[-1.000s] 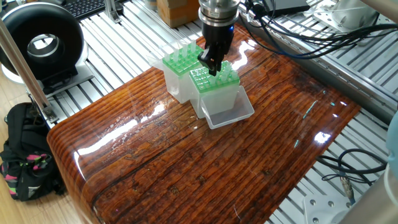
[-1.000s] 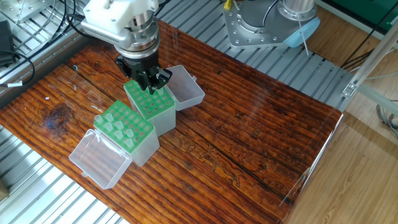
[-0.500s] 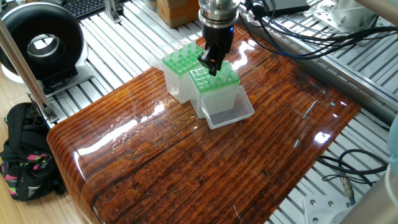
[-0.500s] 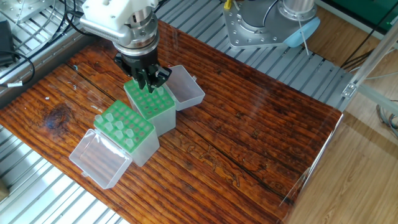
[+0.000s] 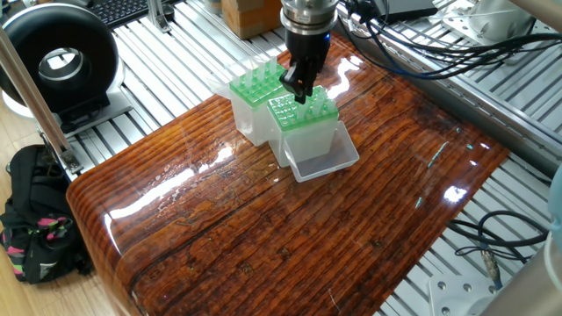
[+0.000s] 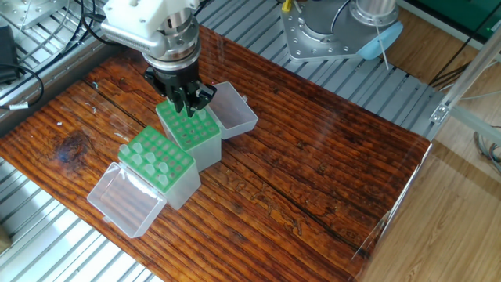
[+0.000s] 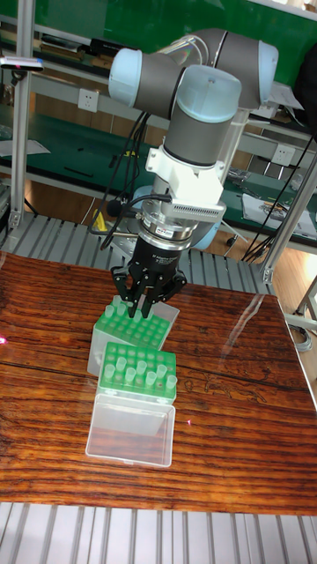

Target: Transfer all large pipette tips from one holder to another

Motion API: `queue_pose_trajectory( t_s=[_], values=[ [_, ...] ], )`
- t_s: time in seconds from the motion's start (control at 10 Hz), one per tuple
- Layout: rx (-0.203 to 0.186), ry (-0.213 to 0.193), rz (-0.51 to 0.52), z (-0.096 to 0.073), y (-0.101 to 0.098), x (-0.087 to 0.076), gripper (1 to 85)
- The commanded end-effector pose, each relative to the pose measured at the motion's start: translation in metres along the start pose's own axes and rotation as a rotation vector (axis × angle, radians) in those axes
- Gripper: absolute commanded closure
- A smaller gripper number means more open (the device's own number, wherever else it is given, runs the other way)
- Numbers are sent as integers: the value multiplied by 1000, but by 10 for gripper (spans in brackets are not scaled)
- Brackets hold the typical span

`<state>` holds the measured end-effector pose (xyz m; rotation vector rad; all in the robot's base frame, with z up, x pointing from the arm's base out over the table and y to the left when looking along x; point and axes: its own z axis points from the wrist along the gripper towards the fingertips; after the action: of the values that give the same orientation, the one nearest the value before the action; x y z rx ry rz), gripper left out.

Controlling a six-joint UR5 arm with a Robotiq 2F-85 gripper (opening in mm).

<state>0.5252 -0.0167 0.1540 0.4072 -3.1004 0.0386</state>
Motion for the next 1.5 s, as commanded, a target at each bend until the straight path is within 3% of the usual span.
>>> queue_pose_trajectory(
  t_s=[0.0, 1.4],
  values=[
    [-17, -7, 6, 2, 4, -1, 580],
    [-26, -1, 13, 14, 8, 2, 580]
  ],
)
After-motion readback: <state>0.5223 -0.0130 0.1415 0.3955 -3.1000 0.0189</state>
